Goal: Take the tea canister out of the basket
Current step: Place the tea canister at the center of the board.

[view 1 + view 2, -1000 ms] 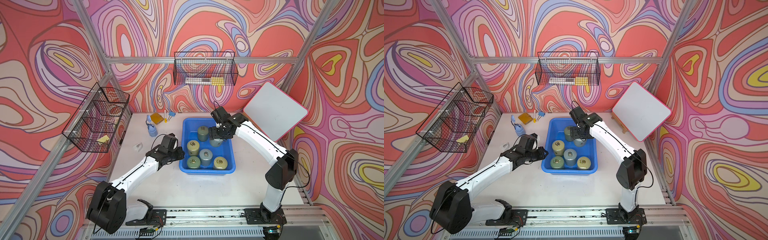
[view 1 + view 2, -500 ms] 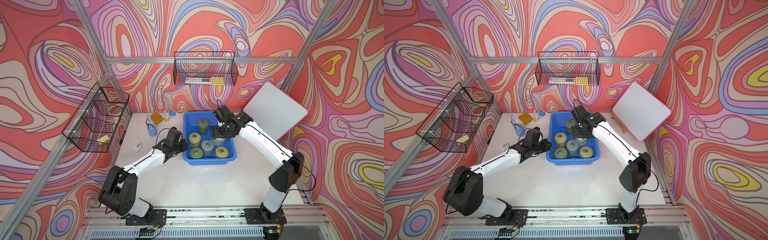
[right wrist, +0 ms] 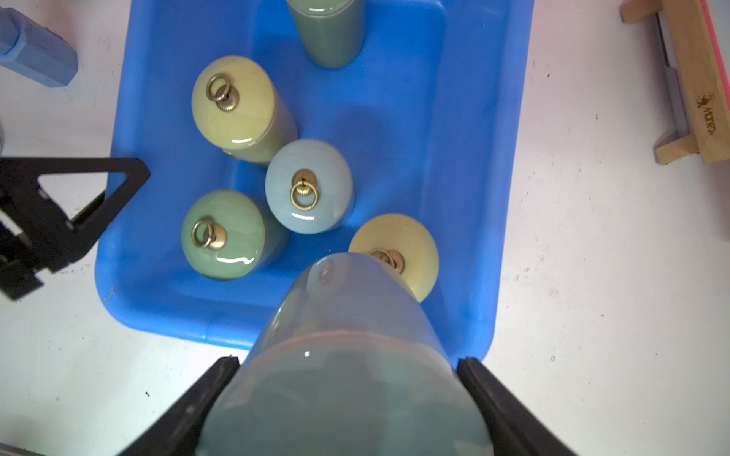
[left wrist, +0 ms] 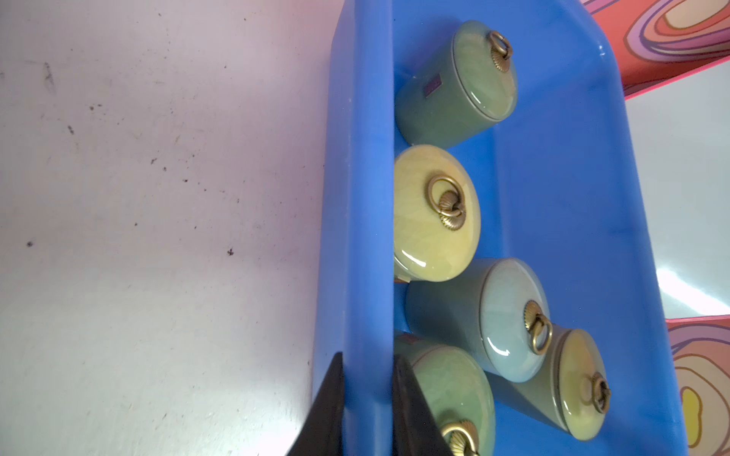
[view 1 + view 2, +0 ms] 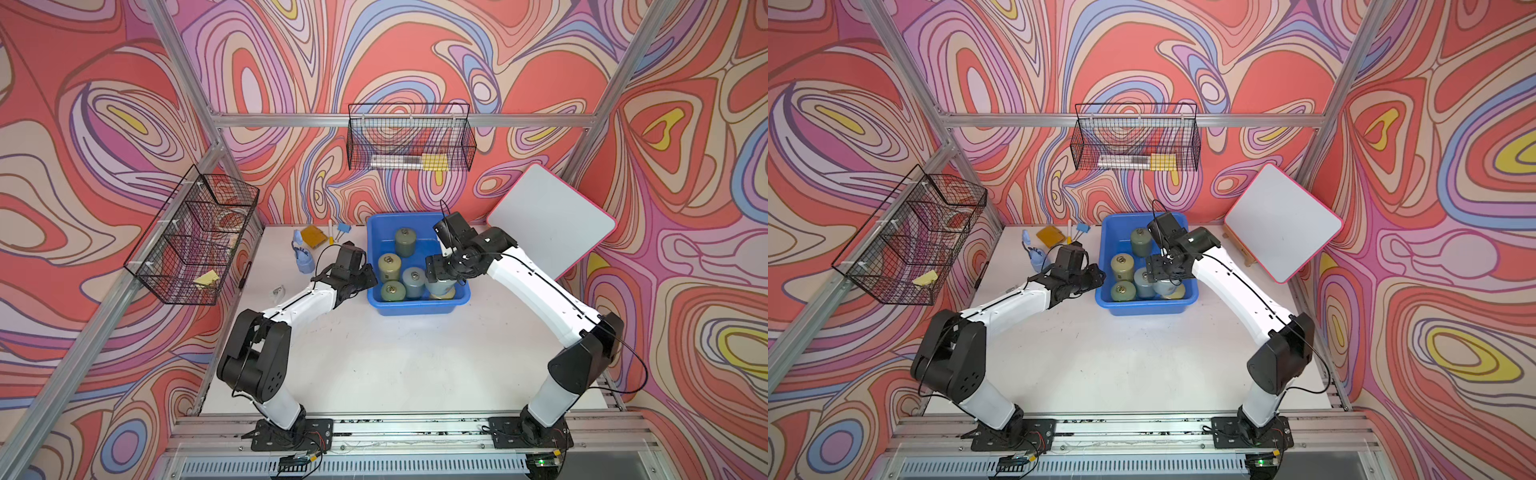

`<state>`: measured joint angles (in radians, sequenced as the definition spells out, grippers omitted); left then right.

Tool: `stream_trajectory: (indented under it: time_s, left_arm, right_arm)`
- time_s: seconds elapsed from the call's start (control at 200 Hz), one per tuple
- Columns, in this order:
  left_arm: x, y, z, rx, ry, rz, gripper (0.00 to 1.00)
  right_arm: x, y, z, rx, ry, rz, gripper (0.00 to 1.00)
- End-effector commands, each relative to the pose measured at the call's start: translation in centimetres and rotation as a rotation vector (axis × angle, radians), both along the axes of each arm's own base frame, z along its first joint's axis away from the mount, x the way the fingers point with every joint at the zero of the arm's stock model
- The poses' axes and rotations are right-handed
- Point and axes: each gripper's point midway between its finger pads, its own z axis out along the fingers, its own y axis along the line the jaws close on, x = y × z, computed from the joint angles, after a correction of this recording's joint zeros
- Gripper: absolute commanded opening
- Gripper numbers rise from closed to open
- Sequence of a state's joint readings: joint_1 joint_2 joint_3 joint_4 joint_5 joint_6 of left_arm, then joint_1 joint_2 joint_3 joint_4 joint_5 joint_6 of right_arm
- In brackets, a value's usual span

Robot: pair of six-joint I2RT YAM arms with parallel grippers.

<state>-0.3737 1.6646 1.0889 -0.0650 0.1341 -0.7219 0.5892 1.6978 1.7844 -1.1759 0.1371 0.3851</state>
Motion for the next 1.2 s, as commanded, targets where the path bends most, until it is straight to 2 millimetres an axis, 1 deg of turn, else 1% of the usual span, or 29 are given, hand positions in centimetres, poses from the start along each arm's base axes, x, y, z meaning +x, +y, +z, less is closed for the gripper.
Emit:
stream_trajectory:
  time_s: [0.0, 0.02, 0.095, 0.135, 0.155, 0.19, 0.32, 0.345, 0.491, 0.596, 0.816, 0.901, 0.981, 0.996, 1.016, 1.107, 1.192]
  left_arm:
    - [3.4, 2.9, 0.3, 0.010, -0.057, 0.130, 0.00]
    - [3.4, 2.9, 0.4, 0.006, -0.059, 0.125, 0.04]
    - [3.3, 2.8, 0.8, -0.005, -0.061, 0.113, 0.44]
    - [3.2, 2.8, 1.2, -0.009, -0.066, 0.109, 0.62]
    - [3.1, 2.8, 1.3, -0.010, -0.066, 0.108, 0.69]
    - [2.8, 2.7, 1.6, -0.013, -0.062, 0.102, 0.76]
    - [1.8, 2.7, 2.9, -0.029, -0.068, 0.087, 0.94]
    - [1.5, 2.8, 3.3, -0.031, -0.075, 0.086, 0.99]
    - [-0.3, 3.3, 5.8, -0.039, -0.120, 0.068, 0.99]
    - [-2.3, 4.0, 6.9, -0.023, -0.141, 0.057, 0.99]
    - [-7.1, 6.2, 7.3, 0.045, -0.168, 0.049, 0.99]
    - [-9.0, 7.3, 7.5, 0.074, -0.181, 0.057, 0.99]
    - [-10.5, 8.3, 7.6, 0.099, -0.203, 0.065, 0.99]
    - [-11.1, 8.5, 7.1, 0.111, -0.187, 0.065, 0.99]
    - [-11.5, 8.8, 7.1, 0.119, -0.188, 0.067, 0.99]
    - [-13.1, 9.4, 6.9, 0.136, -0.198, 0.058, 0.99]
    - [-14.4, 9.7, 6.6, 0.137, -0.214, 0.049, 0.99]
  right_arm:
    - [-0.8, 0.6, 2.0, 0.052, -0.058, 0.033, 0.63]
    - [-1.0, 0.7, 2.1, 0.054, -0.058, 0.038, 0.63]
    - [-1.8, 1.0, 1.9, 0.059, -0.057, 0.059, 0.63]
    - [-2.3, 1.3, 1.8, 0.066, -0.052, 0.072, 0.63]
    - [-2.5, 1.3, 1.7, 0.065, -0.051, 0.076, 0.63]
    - [-2.8, 1.5, 1.5, 0.067, -0.046, 0.086, 0.63]
    - [-4.3, 3.0, 0.9, 0.067, -0.038, 0.147, 0.63]
    - [-4.6, 3.4, 0.7, 0.065, -0.036, 0.163, 0.63]
    - [-6.4, 6.0, -0.6, 0.039, -0.030, 0.248, 0.63]
    - [-7.4, 7.8, -1.3, 0.035, -0.034, 0.289, 0.63]
    - [-9.1, 11.9, -2.4, 0.080, -0.052, 0.356, 0.63]
    - [-9.7, 13.2, -3.4, 0.079, -0.044, 0.375, 0.63]
    - [-9.9, 13.7, -4.7, 0.051, -0.031, 0.373, 0.63]
    - [-10.0, 13.8, -4.9, 0.045, -0.028, 0.371, 0.63]
    - [-10.0, 13.8, -5.3, 0.035, -0.022, 0.365, 0.63]
    - [-10.1, 13.7, -6.8, 0.012, 0.000, 0.340, 0.63]
    - [-10.4, 14.1, -7.9, 0.014, 0.012, 0.337, 0.63]
